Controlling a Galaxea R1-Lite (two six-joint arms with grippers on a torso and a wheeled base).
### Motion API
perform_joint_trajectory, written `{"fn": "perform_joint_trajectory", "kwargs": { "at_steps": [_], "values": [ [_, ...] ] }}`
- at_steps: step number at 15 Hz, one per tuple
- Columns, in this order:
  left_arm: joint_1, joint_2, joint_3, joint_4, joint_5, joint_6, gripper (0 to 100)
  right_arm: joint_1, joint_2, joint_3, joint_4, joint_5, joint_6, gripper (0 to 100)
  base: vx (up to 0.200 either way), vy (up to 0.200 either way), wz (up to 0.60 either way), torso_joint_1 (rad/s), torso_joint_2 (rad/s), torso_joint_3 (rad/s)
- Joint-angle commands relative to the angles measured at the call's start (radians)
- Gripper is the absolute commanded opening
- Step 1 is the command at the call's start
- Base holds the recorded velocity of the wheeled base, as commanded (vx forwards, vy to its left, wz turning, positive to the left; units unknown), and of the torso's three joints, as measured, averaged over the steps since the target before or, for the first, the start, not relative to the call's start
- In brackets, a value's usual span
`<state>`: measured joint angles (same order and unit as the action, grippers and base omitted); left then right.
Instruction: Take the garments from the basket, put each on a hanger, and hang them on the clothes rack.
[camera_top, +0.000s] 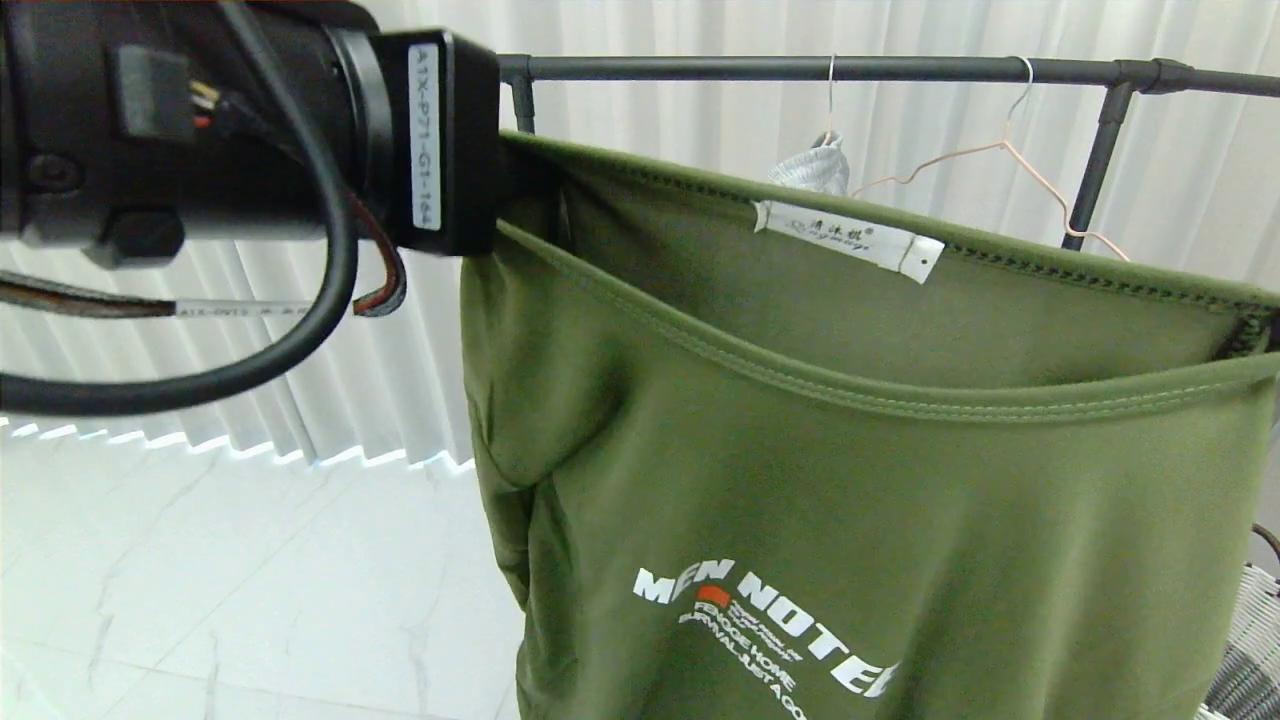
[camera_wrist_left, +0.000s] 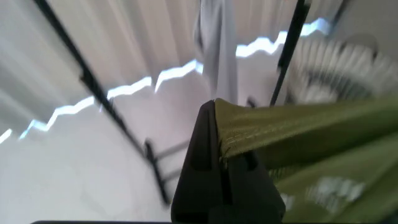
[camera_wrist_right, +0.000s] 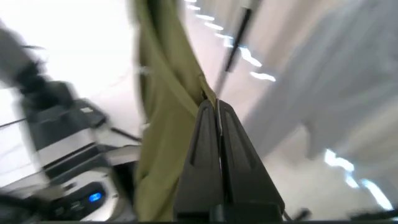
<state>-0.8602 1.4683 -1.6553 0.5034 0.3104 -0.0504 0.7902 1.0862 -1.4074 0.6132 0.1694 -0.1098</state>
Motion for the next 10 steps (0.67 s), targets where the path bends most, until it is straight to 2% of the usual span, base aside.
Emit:
{"fn": "perform_joint_trajectory", "kwargs": {
  "at_steps": [1,3,4,5,7,9,10],
  "values": [
    [-0.003,-0.057,0.006,0.106,-0.005,0.000,0,-0.008,0.020,0.005,-0.013,-0.044,-0.001,0,0.000,0.000,0.00,0.000,0.00,0.000],
    [-0.042,-0.137,0.012,0.273,-0.050,-0.009,0,-0.008,0.044,0.005,-0.061,-0.065,-0.002,0,0.000,0.000,0.00,0.000,0.00,0.000],
    [-0.060,-0.178,0.031,0.325,-0.090,-0.017,0,-0.008,0.069,0.004,-0.101,-0.065,-0.004,0,0.000,0.000,0.00,0.000,0.00,0.000],
    [-0.083,-0.218,0.066,0.333,-0.119,-0.025,0,-0.008,0.098,0.002,-0.155,-0.065,-0.007,0,0.000,0.000,0.00,0.000,0.00,0.000],
    [-0.152,-0.279,0.140,0.333,-0.123,-0.029,0,-0.003,0.159,-0.004,-0.263,-0.065,-0.010,0,0.000,0.000,0.00,0.000,0.00,0.000],
    [-0.211,-0.324,0.190,0.333,-0.123,-0.029,0,0.007,0.212,-0.025,-0.320,-0.065,-0.030,0,0.000,0.000,0.00,0.000,0.00,0.000],
    [-0.214,-0.325,0.192,0.333,-0.123,-0.029,0,0.007,0.213,-0.027,-0.322,-0.065,-0.030,0,0.000,0.000,0.00,0.000,0.00,0.000]
  ]
}}
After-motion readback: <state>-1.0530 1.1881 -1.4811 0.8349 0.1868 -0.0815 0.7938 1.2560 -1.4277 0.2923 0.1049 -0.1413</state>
